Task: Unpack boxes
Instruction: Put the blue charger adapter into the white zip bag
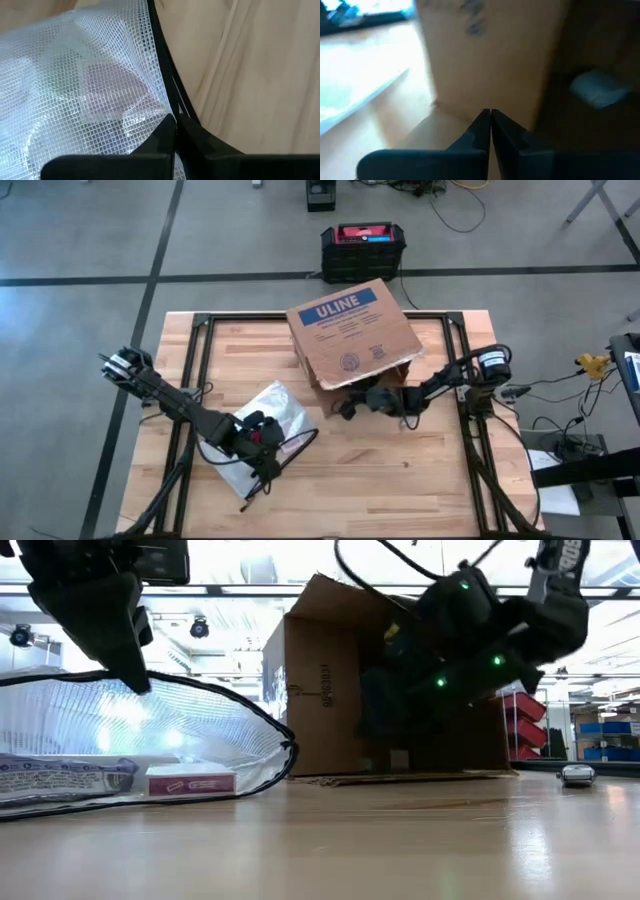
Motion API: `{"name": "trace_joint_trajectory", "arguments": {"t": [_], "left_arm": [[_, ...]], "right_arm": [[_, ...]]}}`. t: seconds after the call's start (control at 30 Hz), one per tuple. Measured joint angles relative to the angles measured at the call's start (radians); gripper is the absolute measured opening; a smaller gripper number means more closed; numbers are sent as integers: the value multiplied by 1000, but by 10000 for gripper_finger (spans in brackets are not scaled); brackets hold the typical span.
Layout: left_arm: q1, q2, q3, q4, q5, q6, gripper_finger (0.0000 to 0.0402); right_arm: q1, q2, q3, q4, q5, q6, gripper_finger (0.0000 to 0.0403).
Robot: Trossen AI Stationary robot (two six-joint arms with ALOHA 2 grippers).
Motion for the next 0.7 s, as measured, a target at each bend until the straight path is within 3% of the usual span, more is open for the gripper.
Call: {"name": "trace_joint_trajectory", "arguments": {"t": [0.17, 0.43, 0.6, 0.7], "left_arm": [[0, 0, 0, 2, -3, -18, 0], [2, 0, 0, 11, -56, -19, 0], [2, 0, 0, 17, -54, -33, 0], [1, 0, 0, 17, -50, -46, 0]], "right_arm": [[-22, 27, -54, 211, 114, -91, 0], [-82, 38, 13, 226, 201, -120, 0], [-86, 38, 35, 213, 443, -126, 0], [-96, 39, 35, 213, 389, -124, 0]]}}
